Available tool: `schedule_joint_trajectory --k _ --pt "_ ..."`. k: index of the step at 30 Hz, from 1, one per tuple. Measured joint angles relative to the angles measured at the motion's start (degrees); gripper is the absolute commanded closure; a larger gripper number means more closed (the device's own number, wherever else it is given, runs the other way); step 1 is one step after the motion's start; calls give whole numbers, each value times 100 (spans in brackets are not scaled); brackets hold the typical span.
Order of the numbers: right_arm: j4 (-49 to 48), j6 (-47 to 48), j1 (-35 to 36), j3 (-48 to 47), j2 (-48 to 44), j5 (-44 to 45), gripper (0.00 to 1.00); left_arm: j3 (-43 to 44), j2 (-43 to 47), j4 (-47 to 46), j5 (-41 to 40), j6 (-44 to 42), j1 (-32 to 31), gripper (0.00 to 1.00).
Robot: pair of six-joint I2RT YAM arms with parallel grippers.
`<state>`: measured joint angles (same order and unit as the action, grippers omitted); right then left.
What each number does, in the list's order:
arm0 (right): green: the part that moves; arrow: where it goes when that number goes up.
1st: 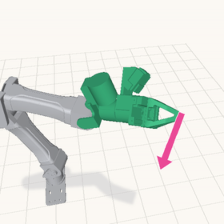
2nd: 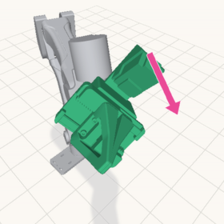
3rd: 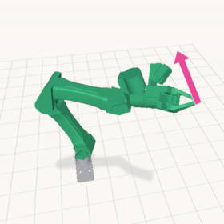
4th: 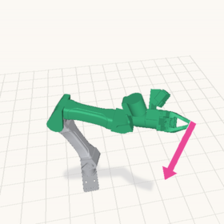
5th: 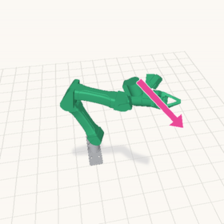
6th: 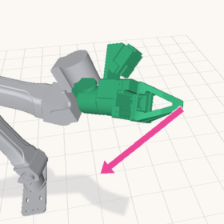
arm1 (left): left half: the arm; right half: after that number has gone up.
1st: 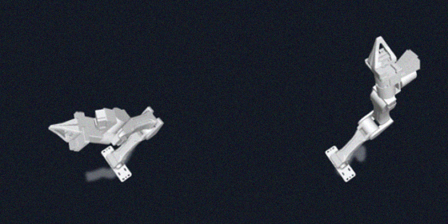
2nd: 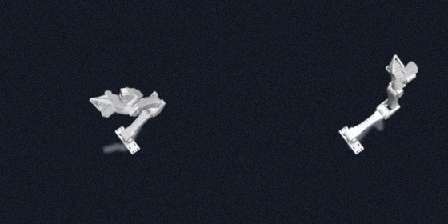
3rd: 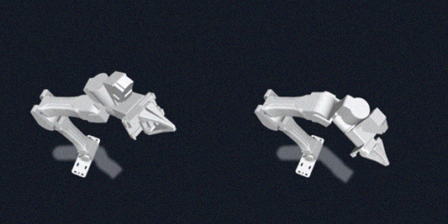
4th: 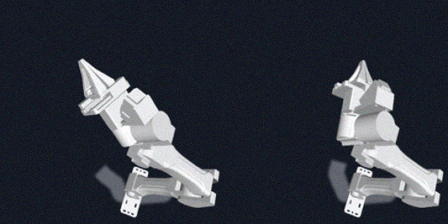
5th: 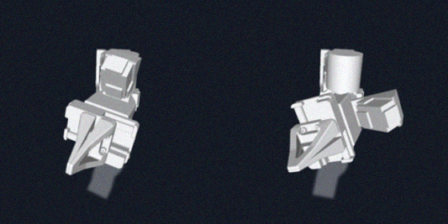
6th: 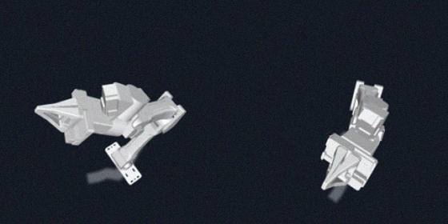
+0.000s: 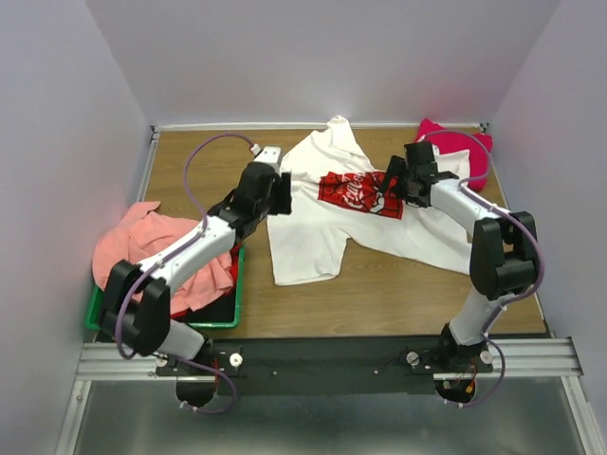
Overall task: Fold and stack the t-shirts
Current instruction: Flatten the tshirt out
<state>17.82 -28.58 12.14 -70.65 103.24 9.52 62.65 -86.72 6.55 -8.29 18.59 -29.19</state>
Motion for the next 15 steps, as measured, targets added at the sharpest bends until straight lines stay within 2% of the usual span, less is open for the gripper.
schedule_joint_trajectory --k 2,7,15 --pt "-2 7 0 72 -260 0 0 -750 649 61 -157 195 -114 40" --pt "-11 11 0 369 -774 0 0 -1873 1408 706 -356 702 -407 47" --pt "22 2 0 820 -1290 0 0 -2527 1974 1097 -251 1471 -848 52"
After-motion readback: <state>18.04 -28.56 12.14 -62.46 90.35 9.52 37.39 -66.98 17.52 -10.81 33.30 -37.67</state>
